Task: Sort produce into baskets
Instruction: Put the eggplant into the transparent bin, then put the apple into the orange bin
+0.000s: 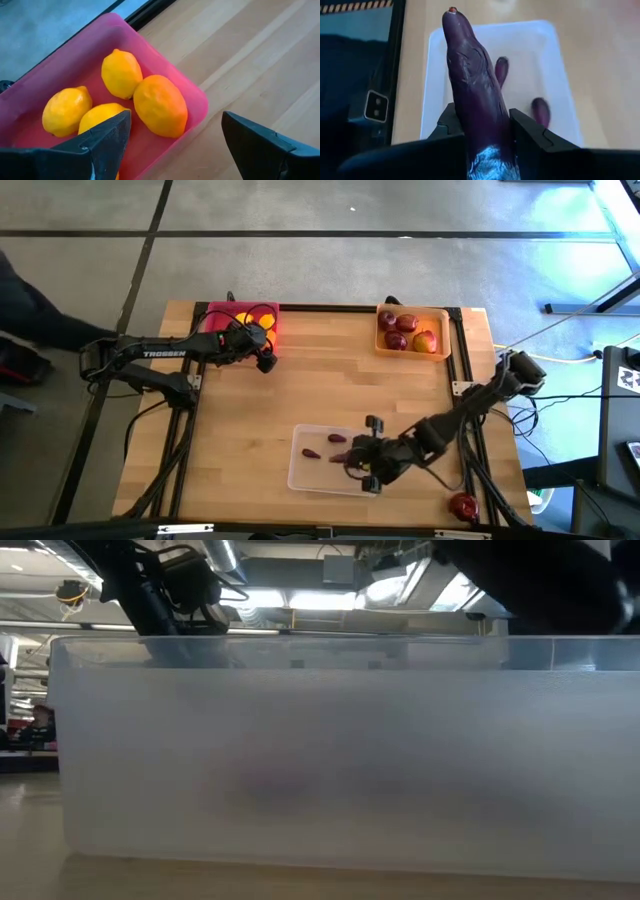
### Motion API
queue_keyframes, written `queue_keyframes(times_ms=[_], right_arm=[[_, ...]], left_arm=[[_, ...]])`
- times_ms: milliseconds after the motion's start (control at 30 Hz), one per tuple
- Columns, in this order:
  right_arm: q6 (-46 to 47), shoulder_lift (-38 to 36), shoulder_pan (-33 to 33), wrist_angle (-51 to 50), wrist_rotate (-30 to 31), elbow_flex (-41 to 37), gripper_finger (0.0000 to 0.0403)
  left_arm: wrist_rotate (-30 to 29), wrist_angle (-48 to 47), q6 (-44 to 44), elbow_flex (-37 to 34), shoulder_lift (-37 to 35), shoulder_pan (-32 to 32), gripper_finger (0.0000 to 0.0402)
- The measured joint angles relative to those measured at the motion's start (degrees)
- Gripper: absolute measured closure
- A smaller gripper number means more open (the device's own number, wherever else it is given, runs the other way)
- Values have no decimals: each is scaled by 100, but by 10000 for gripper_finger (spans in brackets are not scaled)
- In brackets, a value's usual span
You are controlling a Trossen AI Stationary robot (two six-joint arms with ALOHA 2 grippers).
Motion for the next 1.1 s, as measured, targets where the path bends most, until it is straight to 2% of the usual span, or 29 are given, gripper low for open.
queue_keyframes(times_ms=[233, 500, 700, 833, 1100], right_arm=[[54, 519, -78, 194, -395, 0, 330], [196, 1114, -320, 483, -1371, -4, 329], [94, 1185, -452, 711, -1538, -2, 316], [176, 1185, -447, 676, -1550, -2, 283], [225, 1181, -443, 660, -1732, -2, 178]], left_arm=[[0, -17, -1, 0, 0, -28, 92], [3, -44, -6, 0, 0, -73, 92], [7, -43, -10, -2, 0, -213, 92], [10, -42, -17, -2, 0, -260, 92], [9, -42, -10, -2, 0, -258, 92]])
